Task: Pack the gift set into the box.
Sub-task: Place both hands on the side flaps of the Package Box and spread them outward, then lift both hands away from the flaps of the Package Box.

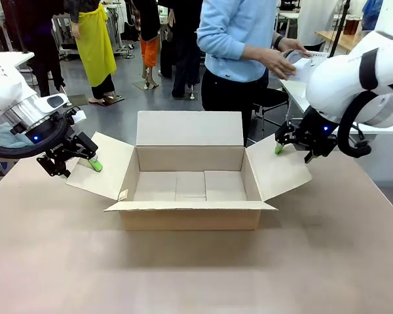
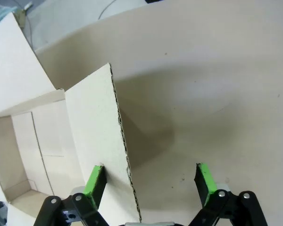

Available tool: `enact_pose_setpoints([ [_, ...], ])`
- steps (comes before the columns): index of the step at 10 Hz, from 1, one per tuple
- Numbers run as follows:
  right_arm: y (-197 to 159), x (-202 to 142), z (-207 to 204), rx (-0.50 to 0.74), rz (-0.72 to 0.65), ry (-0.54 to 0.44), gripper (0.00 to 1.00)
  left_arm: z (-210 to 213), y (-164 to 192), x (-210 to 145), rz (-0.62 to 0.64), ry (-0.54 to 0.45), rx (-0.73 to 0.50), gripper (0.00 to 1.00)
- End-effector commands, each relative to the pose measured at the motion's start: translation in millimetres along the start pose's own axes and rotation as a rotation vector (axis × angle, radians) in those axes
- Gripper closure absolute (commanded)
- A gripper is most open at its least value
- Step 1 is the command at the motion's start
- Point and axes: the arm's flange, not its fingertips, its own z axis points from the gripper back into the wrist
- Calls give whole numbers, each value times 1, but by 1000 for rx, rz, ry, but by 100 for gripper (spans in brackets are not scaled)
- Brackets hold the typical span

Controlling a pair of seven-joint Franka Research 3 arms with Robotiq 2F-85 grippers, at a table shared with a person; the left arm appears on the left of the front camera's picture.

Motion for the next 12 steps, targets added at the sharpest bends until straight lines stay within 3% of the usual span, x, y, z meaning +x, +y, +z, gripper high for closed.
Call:
enact_pose_setpoints([
  [1,15,1,19,-81,-38,-50,0,1,0,-3,2,-4,19,0],
  [12,15,1,19,-81,-38,-50,0,1,0,-3,2,-4,19,0],
])
